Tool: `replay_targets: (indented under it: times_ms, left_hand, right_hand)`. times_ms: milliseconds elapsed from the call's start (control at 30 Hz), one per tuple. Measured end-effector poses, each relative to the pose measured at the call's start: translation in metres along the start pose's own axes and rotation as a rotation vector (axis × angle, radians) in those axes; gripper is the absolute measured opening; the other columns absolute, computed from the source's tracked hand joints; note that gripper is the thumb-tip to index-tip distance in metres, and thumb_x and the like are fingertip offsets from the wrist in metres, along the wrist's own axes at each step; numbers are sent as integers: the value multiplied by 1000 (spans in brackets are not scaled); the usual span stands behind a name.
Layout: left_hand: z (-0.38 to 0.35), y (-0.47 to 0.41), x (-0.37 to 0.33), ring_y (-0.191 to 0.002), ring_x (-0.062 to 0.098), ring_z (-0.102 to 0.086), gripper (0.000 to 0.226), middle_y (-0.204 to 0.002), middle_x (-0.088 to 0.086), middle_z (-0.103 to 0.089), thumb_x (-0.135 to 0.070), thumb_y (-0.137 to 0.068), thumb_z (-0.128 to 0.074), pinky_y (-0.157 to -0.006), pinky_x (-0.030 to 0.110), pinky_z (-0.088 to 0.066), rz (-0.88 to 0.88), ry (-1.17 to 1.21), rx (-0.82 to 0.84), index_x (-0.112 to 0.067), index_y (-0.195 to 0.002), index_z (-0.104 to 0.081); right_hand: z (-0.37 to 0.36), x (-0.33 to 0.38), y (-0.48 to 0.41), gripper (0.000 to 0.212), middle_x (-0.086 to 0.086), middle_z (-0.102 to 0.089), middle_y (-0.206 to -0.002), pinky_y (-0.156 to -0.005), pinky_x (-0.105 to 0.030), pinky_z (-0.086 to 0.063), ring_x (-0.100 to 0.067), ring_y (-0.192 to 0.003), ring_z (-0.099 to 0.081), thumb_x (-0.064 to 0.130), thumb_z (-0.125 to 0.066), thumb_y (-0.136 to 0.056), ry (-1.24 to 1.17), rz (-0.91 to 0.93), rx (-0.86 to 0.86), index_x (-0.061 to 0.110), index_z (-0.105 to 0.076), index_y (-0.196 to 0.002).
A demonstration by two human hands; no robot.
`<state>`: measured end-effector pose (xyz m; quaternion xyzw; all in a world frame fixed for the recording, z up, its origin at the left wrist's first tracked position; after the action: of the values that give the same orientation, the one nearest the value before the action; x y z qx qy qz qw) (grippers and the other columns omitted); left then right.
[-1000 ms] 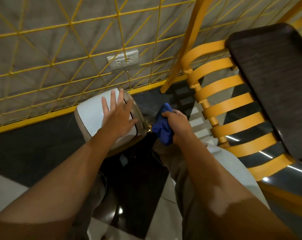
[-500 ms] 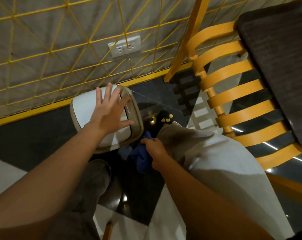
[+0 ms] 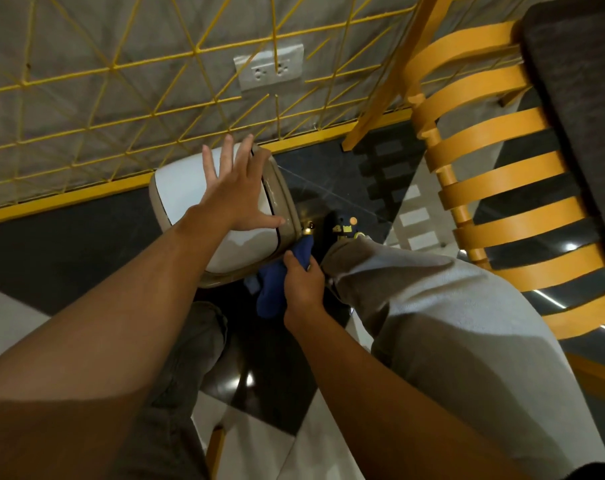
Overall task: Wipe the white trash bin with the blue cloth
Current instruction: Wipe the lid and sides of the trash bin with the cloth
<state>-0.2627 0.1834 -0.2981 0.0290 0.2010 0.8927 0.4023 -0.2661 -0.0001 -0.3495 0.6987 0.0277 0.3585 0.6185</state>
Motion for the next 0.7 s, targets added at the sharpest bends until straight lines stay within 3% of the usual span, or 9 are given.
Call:
replay_targets:
  times_ms: [100,167,233,333,400,533,700]
  left_hand:
    - [-2,0,1,-143,36,13,113,-157,8,8,-69,-64,-63,-110,60,9,8,-18,11,-18,-146,-5]
    - [-2,0,1,-143,36,12,112,-157,8,7,-69,-64,-63,-110,60,9,9,-16,9,-19,-146,-6]
    - [-1,-1,0,-143,36,11,112,-157,9,6,-69,-63,-64,-110,60,8,6,-14,5,-19,-146,-7]
    - [-1,0,0,-143,36,11,112,-157,9,5,-69,-63,-64,-110,60,7,4,-18,7,-19,-146,-7]
    - [-1,0,0,-143,36,10,112,-156,9,4,-69,-63,-64,-111,60,7,5,-22,-5,-19,-146,-8]
    - [-1,0,0,-143,35,8,110,-156,9,2,-68,-63,-65,-111,60,6,3,-3,-16,-19,-145,-10]
    - [0,1,0,-143,35,6,108,-156,9,-1,-65,-63,-67,-112,59,5,0,20,-38,-20,-144,-13]
  right_hand:
    - [-7,-6,1,24,-10,-59,-120,-103,-41,-42,-26,-114,-55,18,-49,-96,45,3,31,15,-55,-119]
    - [-6,-3,3,15,-14,-59,-116,-98,-38,-45,-28,-109,-57,18,-48,-96,200,72,29,11,-57,-106]
    - [-4,10,4,24,-15,-52,-123,-94,-36,-45,-29,-109,-55,19,-47,-96,624,243,30,7,-56,-115]
    - [-13,23,14,42,-12,-37,-134,-99,-44,-41,-30,-120,-44,22,-48,-95,1406,508,75,15,-40,-136]
    - [-20,27,19,46,-12,-36,-136,-97,-45,-40,-32,-122,-42,22,-47,-95,1655,623,93,14,-33,-138]
    - [-28,29,21,42,-13,-38,-131,-95,-46,-38,-31,-116,-44,21,-45,-96,1870,710,87,7,-35,-134]
    - [-29,26,20,44,-12,-36,-135,-101,-50,-36,-32,-119,-41,22,-48,-95,1960,653,85,7,-38,-135]
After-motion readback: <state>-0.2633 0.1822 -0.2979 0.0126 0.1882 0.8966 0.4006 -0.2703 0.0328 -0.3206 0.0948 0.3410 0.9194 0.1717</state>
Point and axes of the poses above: each hand's wrist, its own y-axis away from the middle knuckle, its own z-axis out of the back of the hand, x = y × z, the point moved 9 cm from there along -y, towards the middle knuckle
